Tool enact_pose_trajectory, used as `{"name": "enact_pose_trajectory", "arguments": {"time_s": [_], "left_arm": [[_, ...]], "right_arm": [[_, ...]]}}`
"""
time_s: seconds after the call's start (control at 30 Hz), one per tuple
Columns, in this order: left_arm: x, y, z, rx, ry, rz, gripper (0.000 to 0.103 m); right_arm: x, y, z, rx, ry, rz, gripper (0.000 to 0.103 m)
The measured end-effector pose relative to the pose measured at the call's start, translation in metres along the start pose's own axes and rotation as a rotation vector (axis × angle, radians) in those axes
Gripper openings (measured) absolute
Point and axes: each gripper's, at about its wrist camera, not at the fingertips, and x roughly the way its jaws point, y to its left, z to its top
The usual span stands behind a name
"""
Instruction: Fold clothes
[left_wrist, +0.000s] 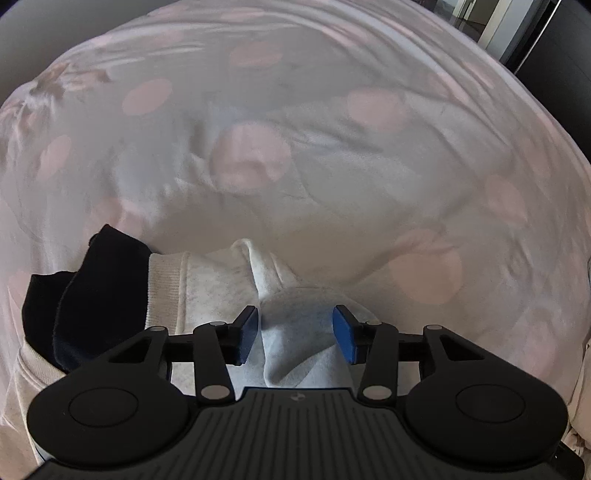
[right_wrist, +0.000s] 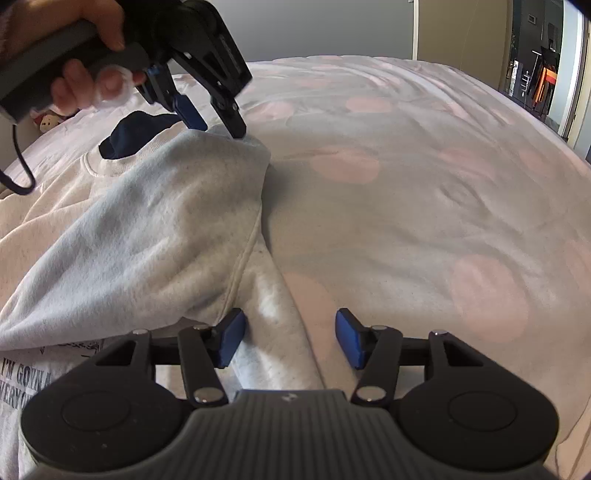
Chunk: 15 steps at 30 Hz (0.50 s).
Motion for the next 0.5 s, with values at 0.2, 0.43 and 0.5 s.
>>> {"name": "enact_pose_trajectory", "arguments": {"time_s": [0.2,0.43,0.5], "left_arm": [[-0.011,-0.011,0.013,0.062,-0.100,-0.072,0.001],[-0.009,-0.014,0.039,0.059,-0.140,-0.109,0.001],[0.004,-0.011,0.037,0.026,-0.141,-0.117,0.001]], "right_arm": [[0.000,-0.001,0.000,0.011,-0.004,0.007,0.059],[-0.001,-0.002,-0.002,0.011,0.004,0.005,0.059],[-0.002,-0.002,-0.004,0.007,0.009,0.003,0.059]]}}
